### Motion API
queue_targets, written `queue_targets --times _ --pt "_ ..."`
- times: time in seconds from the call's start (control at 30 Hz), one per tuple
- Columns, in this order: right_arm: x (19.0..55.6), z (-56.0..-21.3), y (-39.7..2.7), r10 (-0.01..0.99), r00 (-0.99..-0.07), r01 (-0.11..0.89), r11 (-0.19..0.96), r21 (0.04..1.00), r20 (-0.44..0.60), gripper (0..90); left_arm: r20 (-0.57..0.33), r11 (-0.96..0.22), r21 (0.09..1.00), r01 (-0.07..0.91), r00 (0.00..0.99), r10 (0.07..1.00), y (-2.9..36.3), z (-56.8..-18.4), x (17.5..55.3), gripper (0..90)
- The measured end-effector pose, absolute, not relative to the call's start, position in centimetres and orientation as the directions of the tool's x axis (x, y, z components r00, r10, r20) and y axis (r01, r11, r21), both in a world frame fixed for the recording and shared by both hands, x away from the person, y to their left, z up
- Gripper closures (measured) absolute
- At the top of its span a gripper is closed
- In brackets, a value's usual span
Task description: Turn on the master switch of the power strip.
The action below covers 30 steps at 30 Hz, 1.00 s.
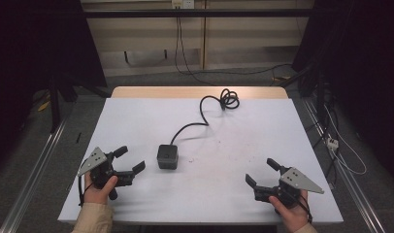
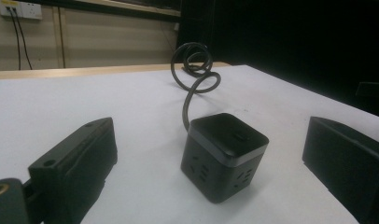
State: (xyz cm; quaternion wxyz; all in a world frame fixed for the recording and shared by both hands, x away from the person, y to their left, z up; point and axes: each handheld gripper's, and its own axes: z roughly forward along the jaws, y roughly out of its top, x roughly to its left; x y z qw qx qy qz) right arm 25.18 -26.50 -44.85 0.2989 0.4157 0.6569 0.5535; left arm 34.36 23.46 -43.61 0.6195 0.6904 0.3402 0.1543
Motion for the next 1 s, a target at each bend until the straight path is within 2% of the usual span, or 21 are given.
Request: queue_targets --times 0.7,1.0 --pt "25.2 -44.8 -26.5 0.870 -0.488 0.215 0.045 0.976 0.068 5.0 -0.214 -0.004 0.957 0.290 0.713 0.667 21.8 -43.1 36.1 5.9" --pt "25.2 -44.8 -26.4 0.869 -0.490 0.215 0.043 0.976 0.069 5.0 -0.200 -0.029 0.958 0.286 0.735 0.648 21.0 -42.7 36.3 11.9"
